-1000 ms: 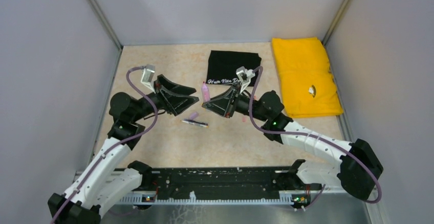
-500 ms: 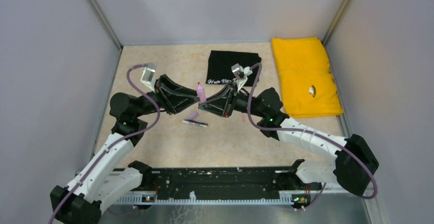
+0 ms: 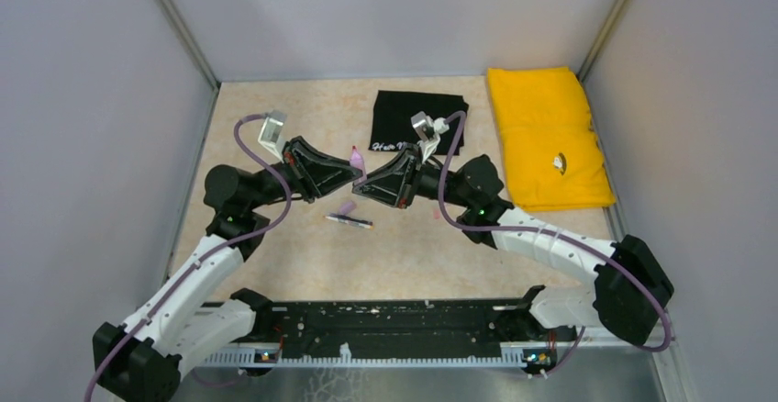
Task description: Insert the pens into the pen caps
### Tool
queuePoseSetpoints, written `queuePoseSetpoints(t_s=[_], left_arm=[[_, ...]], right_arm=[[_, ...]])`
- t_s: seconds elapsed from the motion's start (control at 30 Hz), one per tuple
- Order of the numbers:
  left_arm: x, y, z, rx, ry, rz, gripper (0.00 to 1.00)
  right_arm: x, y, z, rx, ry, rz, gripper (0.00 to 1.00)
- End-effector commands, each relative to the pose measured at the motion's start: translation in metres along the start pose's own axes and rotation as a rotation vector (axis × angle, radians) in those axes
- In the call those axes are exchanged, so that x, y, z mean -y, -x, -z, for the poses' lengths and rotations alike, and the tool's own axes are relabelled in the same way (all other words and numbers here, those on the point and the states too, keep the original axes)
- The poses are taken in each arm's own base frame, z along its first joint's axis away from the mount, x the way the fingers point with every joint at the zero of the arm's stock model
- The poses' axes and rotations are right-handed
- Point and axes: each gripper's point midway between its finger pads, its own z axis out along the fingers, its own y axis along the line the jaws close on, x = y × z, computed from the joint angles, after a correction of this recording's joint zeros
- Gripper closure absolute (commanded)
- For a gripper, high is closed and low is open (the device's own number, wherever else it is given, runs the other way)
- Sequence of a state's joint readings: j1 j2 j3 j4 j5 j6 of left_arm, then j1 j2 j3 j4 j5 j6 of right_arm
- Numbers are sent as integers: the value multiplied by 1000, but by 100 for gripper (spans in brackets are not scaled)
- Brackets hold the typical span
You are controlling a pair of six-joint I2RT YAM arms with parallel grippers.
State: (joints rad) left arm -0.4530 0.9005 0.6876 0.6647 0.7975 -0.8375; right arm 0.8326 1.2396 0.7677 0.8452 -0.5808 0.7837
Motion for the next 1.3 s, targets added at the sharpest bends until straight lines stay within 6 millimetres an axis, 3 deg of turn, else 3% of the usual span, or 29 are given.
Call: queuePoseSetpoints(t_s=[0.0, 0.4, 0.57, 0.67, 0.77, 0.93, 1.03, 1.27], left_arm=[[8, 2, -3, -2, -33, -50, 100], [9, 5, 1, 10, 1, -67, 100], [9, 7, 2, 20, 13, -69, 100], [8, 8, 2, 26, 21, -68, 100], [7, 7, 2, 23, 23, -60, 100], [6, 4, 3, 24, 19, -52, 69], [6, 2, 3, 20, 11, -49, 57], [4, -5, 3, -2, 5, -35, 56]], right_arm=[[-18, 13, -10, 18, 46, 17, 95], [-10, 0, 6, -1, -25, 17, 63], [-11, -2, 10, -8, -31, 21, 61], [-11, -3, 12, -11, -35, 23, 65], [-11, -2, 12, -11, -36, 26, 78], [-14, 4, 9, 6, -23, 37, 94], [-16, 8, 6, 19, -14, 40, 97], [-18, 15, 0, 42, 10, 38, 97]])
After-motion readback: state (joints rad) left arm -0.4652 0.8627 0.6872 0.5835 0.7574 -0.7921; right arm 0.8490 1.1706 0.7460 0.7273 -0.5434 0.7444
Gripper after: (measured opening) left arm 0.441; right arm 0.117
